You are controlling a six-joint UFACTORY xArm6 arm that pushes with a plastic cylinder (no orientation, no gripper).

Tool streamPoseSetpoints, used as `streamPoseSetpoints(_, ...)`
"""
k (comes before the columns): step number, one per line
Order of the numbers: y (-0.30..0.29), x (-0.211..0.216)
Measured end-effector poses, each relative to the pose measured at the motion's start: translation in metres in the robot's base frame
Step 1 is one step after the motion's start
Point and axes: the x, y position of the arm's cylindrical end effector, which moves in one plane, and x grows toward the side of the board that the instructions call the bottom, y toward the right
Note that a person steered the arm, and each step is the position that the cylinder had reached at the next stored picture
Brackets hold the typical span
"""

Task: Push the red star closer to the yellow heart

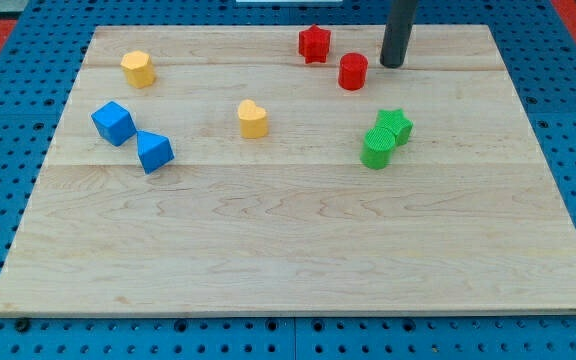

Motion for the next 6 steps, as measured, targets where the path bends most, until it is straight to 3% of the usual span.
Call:
streamPoseSetpoints(1,-0.044,0.002)
streamPoseSetpoints(2,-0.065,0.037)
streamPoseSetpoints(3,-0.058,0.038)
streamPoseSetpoints(4,-0.012,-0.005)
streamPoseSetpoints(5,-0.026,-0.049)
streamPoseSetpoints(6,-0.074,-0.043)
